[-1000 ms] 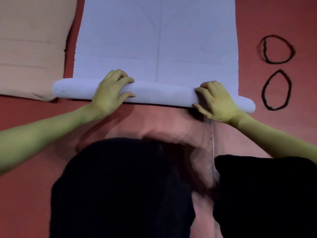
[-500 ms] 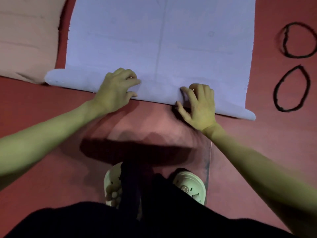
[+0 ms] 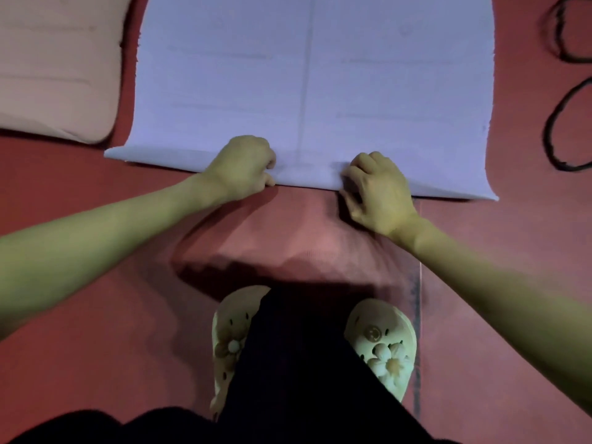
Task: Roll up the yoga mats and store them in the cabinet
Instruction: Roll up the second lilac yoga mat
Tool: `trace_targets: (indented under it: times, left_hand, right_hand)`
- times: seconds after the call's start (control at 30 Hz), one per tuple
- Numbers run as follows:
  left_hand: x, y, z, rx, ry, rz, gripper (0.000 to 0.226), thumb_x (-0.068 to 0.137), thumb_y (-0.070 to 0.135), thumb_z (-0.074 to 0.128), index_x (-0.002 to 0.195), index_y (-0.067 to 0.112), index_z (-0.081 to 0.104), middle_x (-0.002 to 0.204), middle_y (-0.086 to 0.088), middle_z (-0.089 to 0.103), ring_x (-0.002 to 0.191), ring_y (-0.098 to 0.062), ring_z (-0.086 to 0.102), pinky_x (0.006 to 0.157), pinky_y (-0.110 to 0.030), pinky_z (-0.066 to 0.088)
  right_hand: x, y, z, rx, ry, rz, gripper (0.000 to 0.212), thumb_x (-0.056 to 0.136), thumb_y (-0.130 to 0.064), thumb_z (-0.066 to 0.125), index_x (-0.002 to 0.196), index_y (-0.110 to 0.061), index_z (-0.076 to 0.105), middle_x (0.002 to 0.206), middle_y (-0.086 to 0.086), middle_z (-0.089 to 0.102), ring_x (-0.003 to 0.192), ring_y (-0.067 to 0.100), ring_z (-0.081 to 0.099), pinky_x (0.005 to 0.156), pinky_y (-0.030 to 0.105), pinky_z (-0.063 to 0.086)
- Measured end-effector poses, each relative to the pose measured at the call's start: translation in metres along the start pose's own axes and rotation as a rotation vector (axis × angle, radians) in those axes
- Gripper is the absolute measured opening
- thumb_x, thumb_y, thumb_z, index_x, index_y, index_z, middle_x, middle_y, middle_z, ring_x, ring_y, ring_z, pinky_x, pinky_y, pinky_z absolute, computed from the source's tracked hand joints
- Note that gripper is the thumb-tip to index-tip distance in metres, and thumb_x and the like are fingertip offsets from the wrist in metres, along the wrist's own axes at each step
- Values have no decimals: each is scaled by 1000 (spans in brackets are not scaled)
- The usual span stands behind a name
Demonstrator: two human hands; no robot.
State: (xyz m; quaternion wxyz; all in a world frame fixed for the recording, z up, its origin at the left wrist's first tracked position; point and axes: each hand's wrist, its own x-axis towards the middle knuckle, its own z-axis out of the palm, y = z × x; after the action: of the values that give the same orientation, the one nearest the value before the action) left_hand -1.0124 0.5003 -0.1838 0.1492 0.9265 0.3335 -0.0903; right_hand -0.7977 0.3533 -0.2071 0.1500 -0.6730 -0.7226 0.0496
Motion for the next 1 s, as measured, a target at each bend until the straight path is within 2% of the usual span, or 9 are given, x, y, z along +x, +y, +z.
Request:
trace_targets:
  times: [0.23, 0.33, 0.43, 0.57, 0.63, 0.7, 0.8, 0.93, 1.0]
  left_hand:
    - [-5, 6, -7, -81, -22, -28, 24, 75, 23, 79, 88, 4, 73, 90, -12, 71, 90, -31, 59, 69, -27, 31]
    - [-10, 7, -6, -126, -3, -42, 22, 74, 24, 80, 82, 4, 73, 85, -12, 71, 84, -30, 60, 69, -29, 36]
    - [-13, 3, -5, -178, -8, -89, 25, 76, 29, 78, 79, 5, 73, 78, -12, 70, 80, -30, 62, 72, -31, 42]
    - [-9, -3, -9, -351, -37, -228, 21, 76, 28, 78, 81, 8, 76, 78, -6, 72, 76, -18, 62, 78, -30, 49]
    - [-5, -5, -12, -433, -57, -314, 19, 73, 28, 81, 84, 12, 78, 80, 1, 72, 77, -9, 61, 68, -18, 45]
    - [-1, -8, -14, -515, -80, -413, 21, 68, 27, 85, 82, 14, 77, 71, 7, 67, 68, -3, 58, 56, -7, 38]
    - [9, -14, -16, -628, -89, -550, 27, 58, 25, 91, 78, 13, 76, 62, 8, 63, 60, -5, 56, 55, -13, 43]
    - [22, -15, -23, -568, -124, -647, 38, 51, 30, 94, 76, 13, 72, 65, -4, 60, 59, -21, 53, 45, -25, 44]
    - [29, -14, -25, -529, -128, -617, 40, 50, 31, 94, 77, 11, 72, 69, -6, 62, 62, -21, 54, 55, -30, 48]
  right_hand:
    - [9, -18, -10, -90, -227, -11, 19, 56, 0, 72, 65, -1, 56, 70, 17, 56, 64, 36, 55, 51, 33, 38]
    - [12, -23, -11, -135, -277, 38, 12, 65, 0, 65, 76, 2, 60, 82, 19, 61, 78, 39, 57, 58, 34, 33]
    - [11, -20, -9, -157, -292, 67, 10, 78, -7, 61, 85, 0, 63, 91, 16, 63, 89, 38, 58, 62, 35, 35]
    - [19, -9, -11, -95, -378, 139, 24, 93, -23, 52, 96, -5, 68, 100, 16, 66, 95, 37, 57, 72, 39, 44]
    - [23, -8, -11, -74, -401, 210, 27, 95, -26, 49, 100, -5, 66, 103, 18, 66, 97, 38, 58, 74, 37, 42]
    - [25, -10, -8, -44, -382, 289, 26, 95, -26, 49, 105, -4, 60, 106, 18, 66, 99, 38, 59, 77, 39, 42]
    - [20, -12, -3, -13, -272, 324, 27, 93, -23, 51, 117, -8, 49, 101, 16, 63, 91, 39, 60, 71, 39, 41]
    - [19, -15, 3, -119, -118, 194, 6, 85, -6, 60, 90, -2, 58, 86, 18, 57, 80, 37, 56, 52, 33, 32]
    - [22, -15, 4, -177, -128, 108, 16, 67, 7, 68, 74, 0, 55, 74, 17, 54, 67, 35, 56, 46, 28, 27]
